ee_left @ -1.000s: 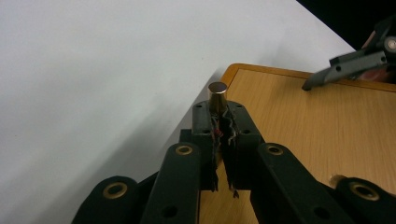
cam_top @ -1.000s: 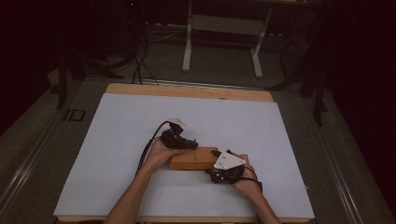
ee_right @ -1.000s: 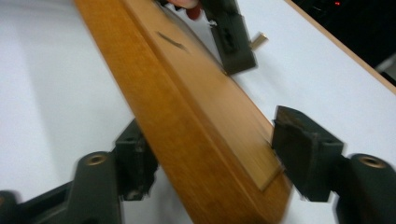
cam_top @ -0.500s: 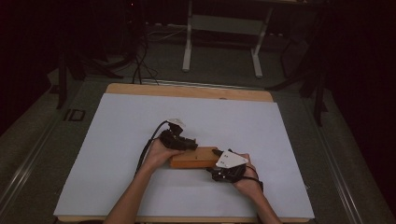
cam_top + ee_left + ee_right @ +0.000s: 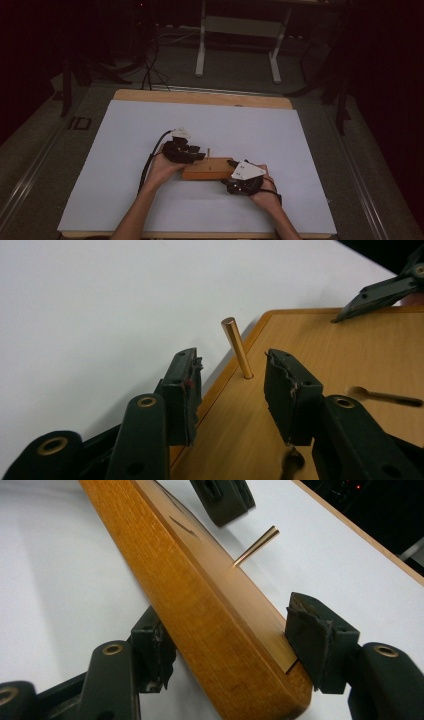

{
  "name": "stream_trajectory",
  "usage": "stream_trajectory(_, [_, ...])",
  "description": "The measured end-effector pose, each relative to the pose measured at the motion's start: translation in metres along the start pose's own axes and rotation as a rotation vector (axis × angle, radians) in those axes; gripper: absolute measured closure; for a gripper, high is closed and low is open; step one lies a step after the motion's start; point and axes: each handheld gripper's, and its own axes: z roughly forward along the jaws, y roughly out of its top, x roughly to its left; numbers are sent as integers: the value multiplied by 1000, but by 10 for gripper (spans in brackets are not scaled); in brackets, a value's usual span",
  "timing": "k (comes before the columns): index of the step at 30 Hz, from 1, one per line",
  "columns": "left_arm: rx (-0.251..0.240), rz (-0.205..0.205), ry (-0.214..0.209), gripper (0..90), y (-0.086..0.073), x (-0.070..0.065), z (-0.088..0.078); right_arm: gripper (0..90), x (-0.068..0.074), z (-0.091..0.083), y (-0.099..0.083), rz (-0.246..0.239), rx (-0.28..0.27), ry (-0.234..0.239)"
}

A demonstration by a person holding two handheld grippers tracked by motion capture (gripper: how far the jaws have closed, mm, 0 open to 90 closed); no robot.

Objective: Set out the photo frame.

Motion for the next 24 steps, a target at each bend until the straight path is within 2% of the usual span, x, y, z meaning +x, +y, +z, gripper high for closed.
stream_trajectory(4, [-48, 11, 31, 562, -7, -3, -15, 389, 0, 0, 0, 2, -1, 1])
stream_trajectory(7, [-60, 39, 73, 555, -15, -5, -29, 393, -1, 0, 0, 6, -6, 4])
stream_trajectory(10, [-73, 43, 108, 555, -24, -3, -44, 394, -2, -1, 0, 13, -8, 11])
stream_trajectory(11, [-73, 43, 108, 554, -24, -3, -44, 394, -2, -1, 0, 13, -8, 11])
stream_trajectory(12, [-93, 38, 126, 546, -33, -2, -57, 398, -2, -1, 1, 13, -9, 11])
stream_trajectory(13, [-93, 38, 126, 537, -33, -2, -57, 398, -2, -1, 1, 13, -9, 11])
stream_trajectory(14, [-92, 46, 138, 532, -39, -2, -65, 401, -2, -1, 1, 14, -10, 11])
stream_trajectory(17, [-85, 54, 138, 474, -46, -3, -72, 407, -3, -1, 1, 22, -12, 12])
stream_trajectory(19, [-62, 93, 122, 458, -54, -7, -78, 416, -6, -1, 2, 39, -24, 20])
stream_trajectory(20, [-62, 93, 122, 434, -54, -7, -78, 416, -6, -1, 2, 39, -24, 20])
stream_trajectory(21, [-48, 119, 126, 413, -55, -9, -77, 429, -9, -1, 3, 56, -32, 23])
stream_trajectory(24, [-41, 133, 120, 394, -56, -10, -76, 435, -10, -1, 4, 60, -35, 25])
